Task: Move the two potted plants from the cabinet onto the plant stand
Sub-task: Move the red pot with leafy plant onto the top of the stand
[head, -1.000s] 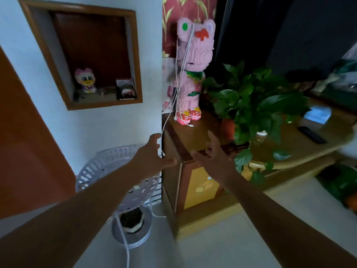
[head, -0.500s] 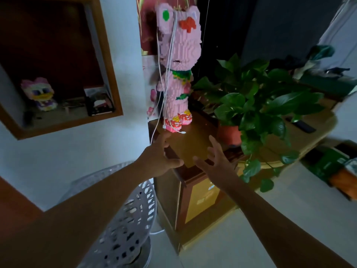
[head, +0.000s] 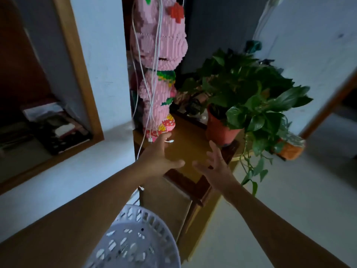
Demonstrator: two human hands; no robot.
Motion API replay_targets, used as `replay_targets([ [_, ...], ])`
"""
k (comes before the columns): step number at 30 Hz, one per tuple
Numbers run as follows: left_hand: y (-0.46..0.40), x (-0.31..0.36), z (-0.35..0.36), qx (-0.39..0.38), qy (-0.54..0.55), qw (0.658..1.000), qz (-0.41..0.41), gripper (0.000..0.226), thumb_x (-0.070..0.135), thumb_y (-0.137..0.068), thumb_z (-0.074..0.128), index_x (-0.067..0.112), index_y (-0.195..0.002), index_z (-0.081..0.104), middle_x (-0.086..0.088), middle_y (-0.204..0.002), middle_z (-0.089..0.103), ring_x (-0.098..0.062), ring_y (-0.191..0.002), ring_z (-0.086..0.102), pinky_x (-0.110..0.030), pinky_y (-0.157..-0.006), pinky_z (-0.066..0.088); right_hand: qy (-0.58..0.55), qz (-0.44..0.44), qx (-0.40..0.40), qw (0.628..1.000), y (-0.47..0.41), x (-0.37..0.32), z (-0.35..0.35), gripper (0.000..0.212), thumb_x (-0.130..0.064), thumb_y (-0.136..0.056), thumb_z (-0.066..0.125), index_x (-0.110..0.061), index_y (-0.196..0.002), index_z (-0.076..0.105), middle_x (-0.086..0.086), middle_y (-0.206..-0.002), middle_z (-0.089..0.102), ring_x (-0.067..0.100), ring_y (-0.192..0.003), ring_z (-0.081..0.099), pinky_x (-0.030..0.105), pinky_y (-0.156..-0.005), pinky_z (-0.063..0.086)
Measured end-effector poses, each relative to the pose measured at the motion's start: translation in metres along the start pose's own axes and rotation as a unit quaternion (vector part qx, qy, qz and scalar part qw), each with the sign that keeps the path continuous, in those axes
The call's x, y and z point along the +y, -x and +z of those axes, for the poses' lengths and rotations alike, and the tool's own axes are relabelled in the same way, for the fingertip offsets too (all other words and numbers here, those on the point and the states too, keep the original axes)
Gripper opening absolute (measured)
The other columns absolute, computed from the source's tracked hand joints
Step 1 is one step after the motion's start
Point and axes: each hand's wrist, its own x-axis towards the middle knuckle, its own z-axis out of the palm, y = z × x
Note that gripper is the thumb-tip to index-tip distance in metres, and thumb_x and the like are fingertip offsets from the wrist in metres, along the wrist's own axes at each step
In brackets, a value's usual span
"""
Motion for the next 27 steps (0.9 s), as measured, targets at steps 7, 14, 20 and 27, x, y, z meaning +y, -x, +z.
replay_targets([
  [7, -0.027, -0.020, -0.012, -0.077, -0.007, 0.995, 0.056, 0.092, 0.030, -0.071, 0.076, 0.033, -0.142, 0.017, -0.004, -0.146, 0.037, -0.022, -0.130, 0.041, -0.029, -0.093, 0.039, 0.032, 0.036, 0.100, 0.994, -0.002, -0.003, 0.023, 0.097, -0.050, -0.073, 0.069, -0.045, -0.143, 0.002, 0.001, -0.155, 0.023, 0.022, -0.139, 0.029, 0.050, -0.109, 0.033],
  [14, -0.073, -0.026, 0.025, -0.118, 0.003, 0.990, 0.074, 0.095, 0.030, -0.071, 0.075, 0.038, -0.142, 0.011, -0.002, -0.145, 0.035, -0.021, -0.126, 0.044, -0.034, -0.088, 0.048, 0.061, 0.034, 0.160, 0.985, -0.020, 0.020, 0.003, 0.113, -0.038, -0.065, 0.080, -0.041, -0.146, 0.002, 0.003, -0.152, 0.028, 0.023, -0.137, 0.031, 0.053, -0.107, 0.036],
  [20, -0.129, -0.044, 0.063, -0.134, 0.000, 0.986, 0.095, 0.097, 0.033, -0.069, 0.076, 0.046, -0.140, 0.009, 0.001, -0.148, 0.032, -0.020, -0.129, 0.040, -0.038, -0.090, 0.048, 0.083, 0.003, 0.175, 0.981, -0.061, 0.062, -0.012, 0.124, -0.034, -0.060, 0.084, -0.042, -0.144, -0.007, 0.002, -0.153, 0.027, 0.025, -0.138, 0.028, 0.053, -0.105, 0.037],
  [27, -0.204, -0.056, 0.103, -0.103, 0.018, 0.986, 0.131, 0.108, 0.041, -0.065, 0.078, 0.052, -0.136, -0.002, 0.000, -0.155, 0.019, -0.023, -0.137, 0.030, -0.045, -0.104, 0.039, 0.108, -0.047, 0.224, 0.967, -0.124, 0.104, -0.034, 0.135, -0.039, -0.052, 0.085, -0.053, -0.136, -0.020, -0.002, -0.147, 0.038, 0.011, -0.114, 0.042, 0.032, -0.081, 0.042],
])
